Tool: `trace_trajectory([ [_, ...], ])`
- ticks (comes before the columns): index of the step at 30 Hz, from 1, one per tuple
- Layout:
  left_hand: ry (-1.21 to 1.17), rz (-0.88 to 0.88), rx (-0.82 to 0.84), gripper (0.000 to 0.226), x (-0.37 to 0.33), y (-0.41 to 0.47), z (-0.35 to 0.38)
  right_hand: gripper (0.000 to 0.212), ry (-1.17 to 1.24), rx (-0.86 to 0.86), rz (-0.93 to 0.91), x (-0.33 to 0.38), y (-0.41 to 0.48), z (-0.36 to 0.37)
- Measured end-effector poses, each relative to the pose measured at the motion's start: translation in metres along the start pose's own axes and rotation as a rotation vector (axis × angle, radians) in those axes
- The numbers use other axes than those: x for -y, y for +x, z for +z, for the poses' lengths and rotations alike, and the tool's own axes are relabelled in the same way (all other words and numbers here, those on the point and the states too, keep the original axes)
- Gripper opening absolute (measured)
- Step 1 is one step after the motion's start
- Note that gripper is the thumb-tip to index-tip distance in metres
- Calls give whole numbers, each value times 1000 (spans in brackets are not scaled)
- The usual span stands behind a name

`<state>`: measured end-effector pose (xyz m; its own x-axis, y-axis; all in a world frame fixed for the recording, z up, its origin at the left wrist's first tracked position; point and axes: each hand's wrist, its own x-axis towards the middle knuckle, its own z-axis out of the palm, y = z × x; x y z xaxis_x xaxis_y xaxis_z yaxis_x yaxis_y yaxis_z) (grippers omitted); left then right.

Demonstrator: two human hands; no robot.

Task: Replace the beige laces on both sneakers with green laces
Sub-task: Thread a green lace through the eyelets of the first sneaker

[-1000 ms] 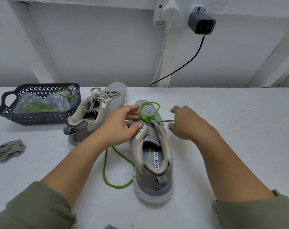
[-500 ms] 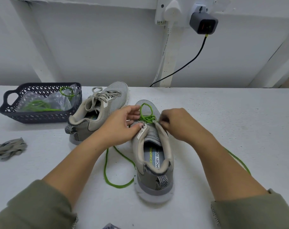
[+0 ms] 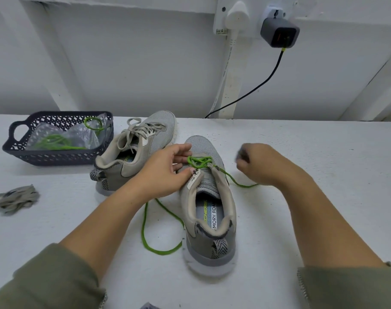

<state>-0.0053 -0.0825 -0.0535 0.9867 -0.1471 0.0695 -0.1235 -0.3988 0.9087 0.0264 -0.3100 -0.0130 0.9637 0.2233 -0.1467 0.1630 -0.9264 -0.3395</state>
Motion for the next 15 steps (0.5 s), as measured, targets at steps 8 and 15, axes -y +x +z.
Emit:
trace_trajectory([
  [8,-24,-22,-1,55,1,0,1,13,-100,-4,114,5,3,5],
  [15,119,-3,23,47,-17,4,-4,19,511,-142,-45,34,-14,-23],
])
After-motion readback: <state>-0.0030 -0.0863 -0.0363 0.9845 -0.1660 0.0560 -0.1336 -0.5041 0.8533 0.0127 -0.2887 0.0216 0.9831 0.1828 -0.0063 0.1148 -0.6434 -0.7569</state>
